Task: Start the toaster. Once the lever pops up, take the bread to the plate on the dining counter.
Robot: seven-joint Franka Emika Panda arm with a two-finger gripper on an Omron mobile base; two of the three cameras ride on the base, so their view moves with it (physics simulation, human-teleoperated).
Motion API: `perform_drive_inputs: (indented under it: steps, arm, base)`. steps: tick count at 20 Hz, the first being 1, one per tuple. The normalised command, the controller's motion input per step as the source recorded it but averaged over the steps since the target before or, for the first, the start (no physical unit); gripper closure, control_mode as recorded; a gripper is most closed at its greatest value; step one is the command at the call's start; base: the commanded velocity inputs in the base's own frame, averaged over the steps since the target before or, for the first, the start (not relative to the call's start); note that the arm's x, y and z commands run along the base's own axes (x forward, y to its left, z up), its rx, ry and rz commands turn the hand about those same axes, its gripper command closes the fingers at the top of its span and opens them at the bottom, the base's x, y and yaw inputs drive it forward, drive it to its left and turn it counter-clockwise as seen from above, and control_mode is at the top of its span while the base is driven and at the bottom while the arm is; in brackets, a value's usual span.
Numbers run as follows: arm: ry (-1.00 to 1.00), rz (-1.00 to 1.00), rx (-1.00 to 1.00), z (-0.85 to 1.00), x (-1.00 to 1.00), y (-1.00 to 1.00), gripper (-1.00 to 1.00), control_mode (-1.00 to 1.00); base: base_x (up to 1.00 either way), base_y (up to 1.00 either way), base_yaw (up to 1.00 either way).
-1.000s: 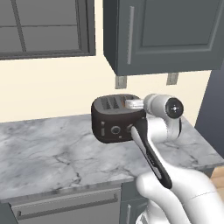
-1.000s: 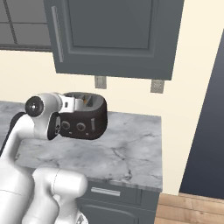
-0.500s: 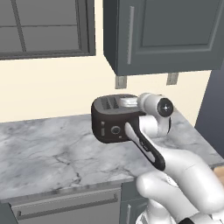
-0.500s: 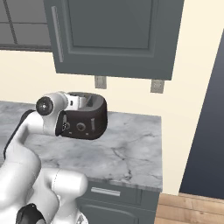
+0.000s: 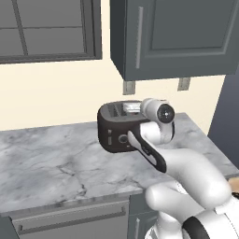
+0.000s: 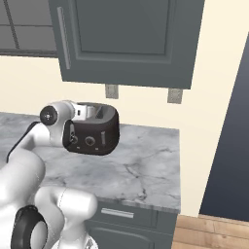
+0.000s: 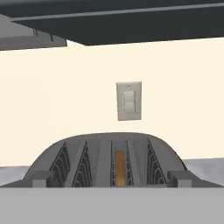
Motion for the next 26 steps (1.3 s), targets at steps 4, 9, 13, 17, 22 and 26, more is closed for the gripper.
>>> perform_drive_inputs:
  steps: [4,9,13,17,22,26]
  arm:
    - [0.00,-0.10,0.00,-0.06,0.13,-0.17,-1.00,-1.00]
    - [0.07,-0.01,0.00,-0.03,0.20,0.00,-1.00,-1.00]
    - [0.00,0.01,0.00,-0.23,0.19,-0.01,-1.00,-1.00]
    - [0.00,0.04,0.00,-0.24,0.11,-0.08,-1.00,-1.00]
    - [0.00,0.01,0.00,-0.18,0.00,-0.01,-1.00,-1.00]
    - [0.00,0.00,0.00,-0.13,0.00,-0.04,-1.00,-1.00]
  base:
    - [0.00,0.00,0.00]
    - [0.00,0.00,0.00]
    - [0.00,0.00,0.00]
    - [0.00,0.00,0.00]
    - [0.00,0.00,0.00]
    - [0.00,0.00,0.00]
